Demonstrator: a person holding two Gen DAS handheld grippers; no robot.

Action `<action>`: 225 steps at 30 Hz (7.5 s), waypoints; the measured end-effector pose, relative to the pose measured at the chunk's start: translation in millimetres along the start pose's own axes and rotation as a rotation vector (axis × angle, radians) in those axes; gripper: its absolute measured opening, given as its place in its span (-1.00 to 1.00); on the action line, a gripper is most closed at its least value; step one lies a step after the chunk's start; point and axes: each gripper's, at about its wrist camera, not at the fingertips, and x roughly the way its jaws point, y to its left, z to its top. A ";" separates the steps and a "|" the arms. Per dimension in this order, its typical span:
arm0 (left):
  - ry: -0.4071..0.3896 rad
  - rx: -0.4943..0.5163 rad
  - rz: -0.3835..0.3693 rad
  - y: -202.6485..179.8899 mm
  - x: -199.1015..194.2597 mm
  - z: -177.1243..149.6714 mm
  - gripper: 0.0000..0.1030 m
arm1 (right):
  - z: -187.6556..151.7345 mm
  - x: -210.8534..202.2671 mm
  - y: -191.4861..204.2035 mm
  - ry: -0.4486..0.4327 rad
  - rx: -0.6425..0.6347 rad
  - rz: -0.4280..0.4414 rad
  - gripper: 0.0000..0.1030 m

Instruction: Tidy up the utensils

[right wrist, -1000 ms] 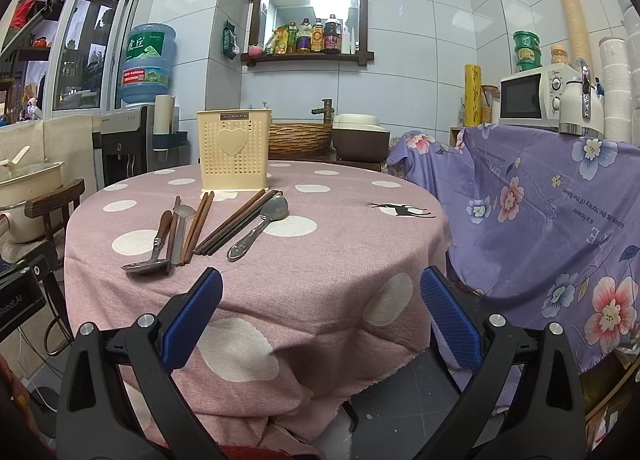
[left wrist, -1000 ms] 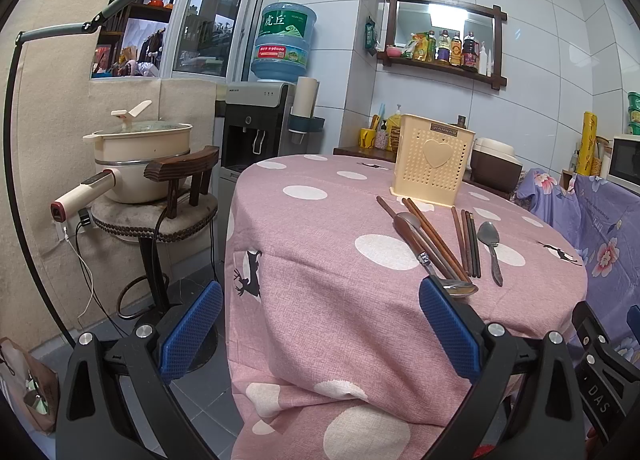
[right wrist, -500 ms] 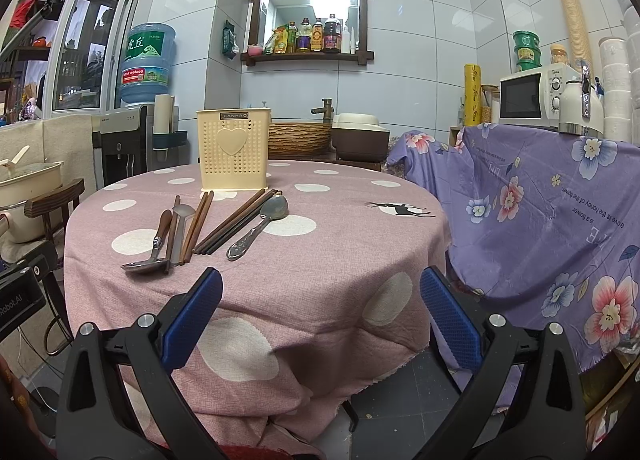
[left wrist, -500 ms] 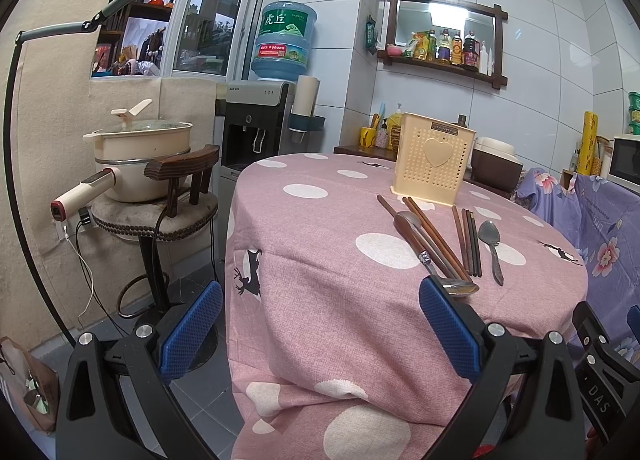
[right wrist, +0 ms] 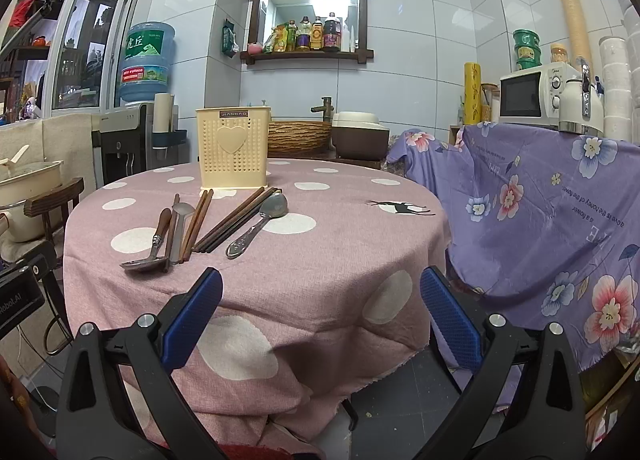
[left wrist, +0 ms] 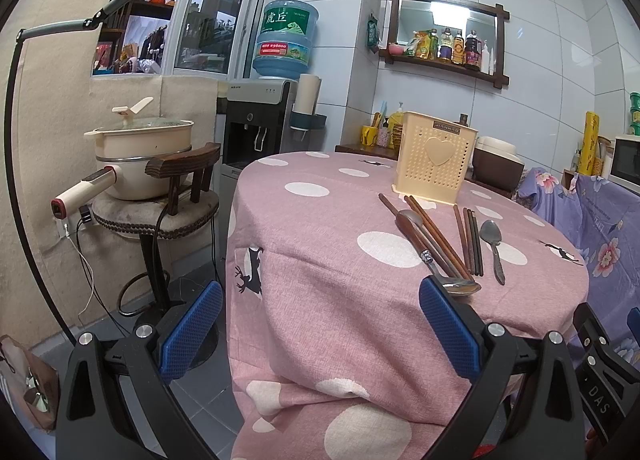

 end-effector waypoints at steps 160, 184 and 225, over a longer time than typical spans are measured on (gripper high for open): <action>0.293 0.105 -0.246 -59.6 158.3 166.0 -0.69 | 154.5 220.3 28.2 0.399 -0.013 0.318 -0.26; 0.286 0.086 -0.255 -54.5 152.0 169.8 -0.69 | 158.9 210.0 25.7 0.377 -0.012 0.316 -0.26; -0.003 0.031 -0.302 -138.6 209.7 337.8 -0.69 | 359.9 292.3 78.0 0.033 0.001 0.279 -0.26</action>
